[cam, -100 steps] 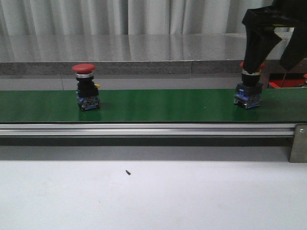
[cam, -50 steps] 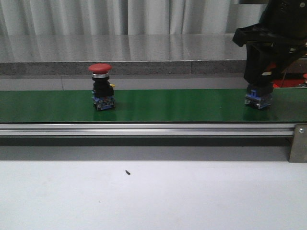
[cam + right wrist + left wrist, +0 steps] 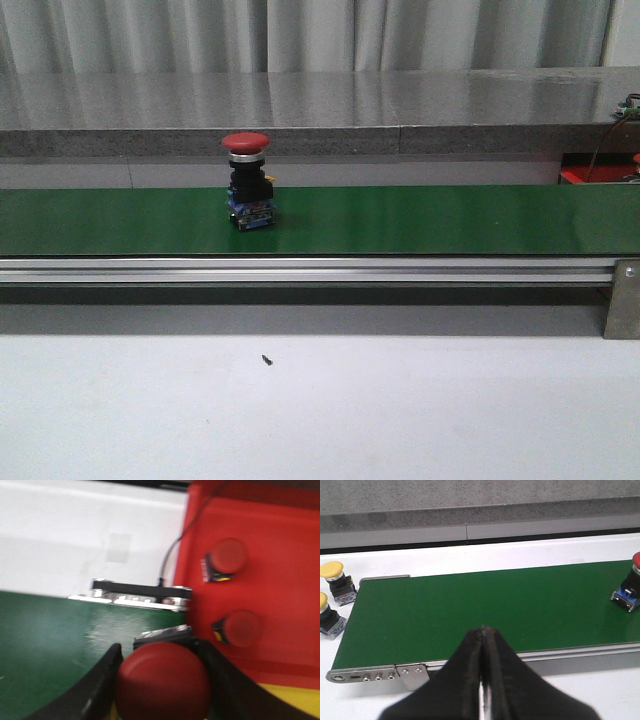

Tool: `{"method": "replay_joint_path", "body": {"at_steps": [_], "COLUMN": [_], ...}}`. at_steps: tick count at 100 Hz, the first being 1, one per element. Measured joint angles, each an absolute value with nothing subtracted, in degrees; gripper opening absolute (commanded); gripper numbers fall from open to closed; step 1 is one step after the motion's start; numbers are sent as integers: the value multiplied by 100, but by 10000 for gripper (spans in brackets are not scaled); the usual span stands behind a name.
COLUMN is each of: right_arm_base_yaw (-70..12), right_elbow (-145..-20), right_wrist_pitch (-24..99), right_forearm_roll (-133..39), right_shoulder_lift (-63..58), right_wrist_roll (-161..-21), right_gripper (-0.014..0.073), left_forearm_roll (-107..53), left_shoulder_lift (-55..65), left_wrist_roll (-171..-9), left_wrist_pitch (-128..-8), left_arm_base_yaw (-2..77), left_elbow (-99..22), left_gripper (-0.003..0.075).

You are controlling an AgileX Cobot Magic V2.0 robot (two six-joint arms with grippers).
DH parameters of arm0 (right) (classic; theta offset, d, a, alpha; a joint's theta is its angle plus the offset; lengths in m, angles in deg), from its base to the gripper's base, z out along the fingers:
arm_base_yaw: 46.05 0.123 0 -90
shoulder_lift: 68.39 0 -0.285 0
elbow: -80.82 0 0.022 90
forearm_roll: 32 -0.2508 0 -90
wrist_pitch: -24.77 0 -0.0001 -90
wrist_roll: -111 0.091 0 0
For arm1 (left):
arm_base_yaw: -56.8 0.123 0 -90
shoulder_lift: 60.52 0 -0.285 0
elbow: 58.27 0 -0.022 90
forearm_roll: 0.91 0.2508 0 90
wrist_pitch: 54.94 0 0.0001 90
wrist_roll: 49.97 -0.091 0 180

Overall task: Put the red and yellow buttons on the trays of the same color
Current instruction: 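Carry the red button into the red tray and open the right gripper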

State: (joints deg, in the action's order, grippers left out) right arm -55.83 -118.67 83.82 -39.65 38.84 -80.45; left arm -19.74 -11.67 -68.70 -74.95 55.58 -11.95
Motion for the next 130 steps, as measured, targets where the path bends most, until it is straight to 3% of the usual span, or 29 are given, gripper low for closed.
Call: {"method": "replay_joint_path", "body": {"at_steps": [35, 93, 130], "right_arm_base_yaw": [-7017, -7137, -7137], "right_elbow": [-11917, -11917, -11917], "right_wrist_pitch": [7901, 7231, 7188], "right_forearm_roll": [-4108, -4274, -4289], "right_shoulder_lift": [4784, 6028, 6041], "right_wrist_roll": [-8045, -8045, -8045], "right_gripper": [271, 274, 522], "left_forearm_roll": [-1987, -1989, -1989], "left_shoulder_lift": [-1167, -1167, -1167], "left_wrist_roll": [-6870, -6870, -6870], "left_wrist_pitch": [-7495, -7495, -7484], "left_arm_base_yaw": [5558, 5558, 5558], "left_elbow": [-1195, -1195, -1195], "left_gripper": [-20, -20, -20]}}
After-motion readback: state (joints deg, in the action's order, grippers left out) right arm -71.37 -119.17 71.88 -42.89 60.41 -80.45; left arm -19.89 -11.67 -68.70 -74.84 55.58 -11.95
